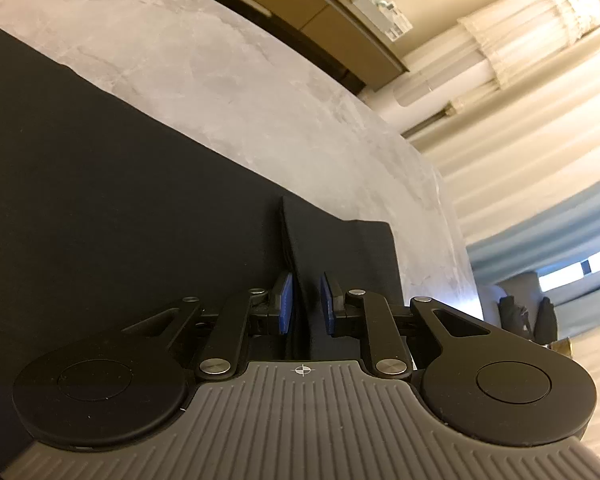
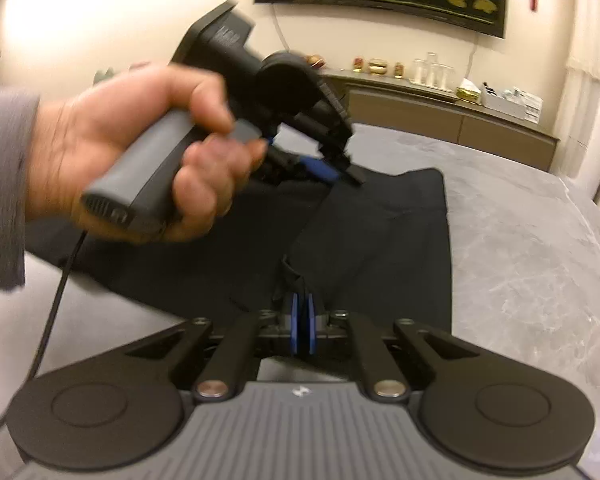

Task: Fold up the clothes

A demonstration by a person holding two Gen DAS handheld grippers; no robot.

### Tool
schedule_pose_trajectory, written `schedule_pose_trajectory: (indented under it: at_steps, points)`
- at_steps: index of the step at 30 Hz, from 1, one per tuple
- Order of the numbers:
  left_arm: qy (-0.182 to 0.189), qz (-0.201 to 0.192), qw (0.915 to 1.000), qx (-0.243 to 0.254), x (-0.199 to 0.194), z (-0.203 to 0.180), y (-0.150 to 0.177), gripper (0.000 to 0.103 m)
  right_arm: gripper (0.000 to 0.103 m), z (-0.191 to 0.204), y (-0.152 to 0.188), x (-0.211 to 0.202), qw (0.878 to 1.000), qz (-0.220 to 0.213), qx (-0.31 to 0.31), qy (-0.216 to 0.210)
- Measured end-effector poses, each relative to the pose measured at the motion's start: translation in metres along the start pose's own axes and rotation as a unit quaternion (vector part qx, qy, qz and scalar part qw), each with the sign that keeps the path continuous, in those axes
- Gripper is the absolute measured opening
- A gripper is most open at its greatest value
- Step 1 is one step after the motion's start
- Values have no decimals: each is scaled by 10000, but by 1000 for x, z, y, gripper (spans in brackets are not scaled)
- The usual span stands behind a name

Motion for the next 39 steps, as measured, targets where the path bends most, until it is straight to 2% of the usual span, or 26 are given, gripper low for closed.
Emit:
schedule_pose_trajectory:
  at_steps: [2, 4, 6, 8, 10, 12, 14, 18, 20, 22, 28, 30, 32, 33, 34, 35, 36, 37, 39]
  points:
    - [-92, -88, 9999, -5, -5, 0, 0, 17, 7, 1, -2, 2, 10000, 18, -84, -14]
    - [-234, -260, 9993, 100, -19, -5, 2, 20, 21, 0, -3, -1, 9999, 0, 12, -166]
    - [-337, -426, 9979, 346, -37, -14, 7, 21, 28, -17, -3, -14, 9979, -157, 478, -411]
    - [-326, -311, 9965, 709, -49, -25, 22, 26, 35, -35, -4, -28, 9925, -328, 978, -662]
    - [-356, -4, 9942, 1011, -53, -32, 45, 26, 35, -63, -4, -38, 9848, -480, 1621, -390]
    - [-372, 81, 9939, 1040, -51, -31, 64, 25, 37, -84, -1, -33, 9799, -303, 1971, 117]
    - [-386, 132, 9939, 1025, -49, -29, 83, 24, 37, -91, 4, -22, 9765, 15, 2137, 283]
    - [-167, 201, 9971, 721, -46, -33, 99, 24, 39, -80, 7, -11, 9816, 214, 1856, 399]
    - [-297, 168, 9963, 789, -47, -38, 101, 21, 43, -81, 8, -10, 9818, 209, 1810, 541]
    - [-191, 283, 9975, 621, -46, -37, 102, 22, 46, -82, 8, -10, 9817, 203, 1763, 694]
    - [-23, 666, 9957, 649, -37, -43, 107, 24, 53, -85, 7, -6, 9809, 241, 1749, 819]
    - [-18, 699, 9953, 663, -37, -42, 106, 23, 54, -90, 9, -5, 9794, 246, 1818, 846]
    - [-163, 559, 9955, 745, -46, -42, 101, 25, 54, -92, 9, -4, 9799, 246, 1801, 827]
    - [-246, 476, 9954, 792, -52, -43, 98, 28, 47, -89, 8, -3, 9818, 263, 1703, 804]
    - [-341, 330, 9951, 872, -59, -44, 94, 28, 36, -85, 7, -3, 9837, 281, 1594, 779]
    - [-433, 173, 9944, 952, -66, -47, 89, 29, 20, -80, 6, -3, 9862, 284, 1468, 714]
    - [-501, 47, 9932, 1046, -72, -53, 85, 34, 13, -74, 4, -3, 9884, 276, 1292, 750]
    - [-550, -22, 9913, 1195, -75, -61, 80, 38, 6, -68, 2, -4, 9903, 242, 1060, 866]
    - [-594, 51, 9867, 1516, -71, -82, 74, 56, 4, -55, -2, -6, 9921, 142, 585, 1097]
Point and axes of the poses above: each gripper's, at about its wrist camera, not at the fingertips, and x roughly the way its jaws point, z to its left, y to its underside, the point moved 3 cm from there along x, roughly the way its jaws point, and after that the axes turned 2 degrees about -x, right-handed, at the moved point
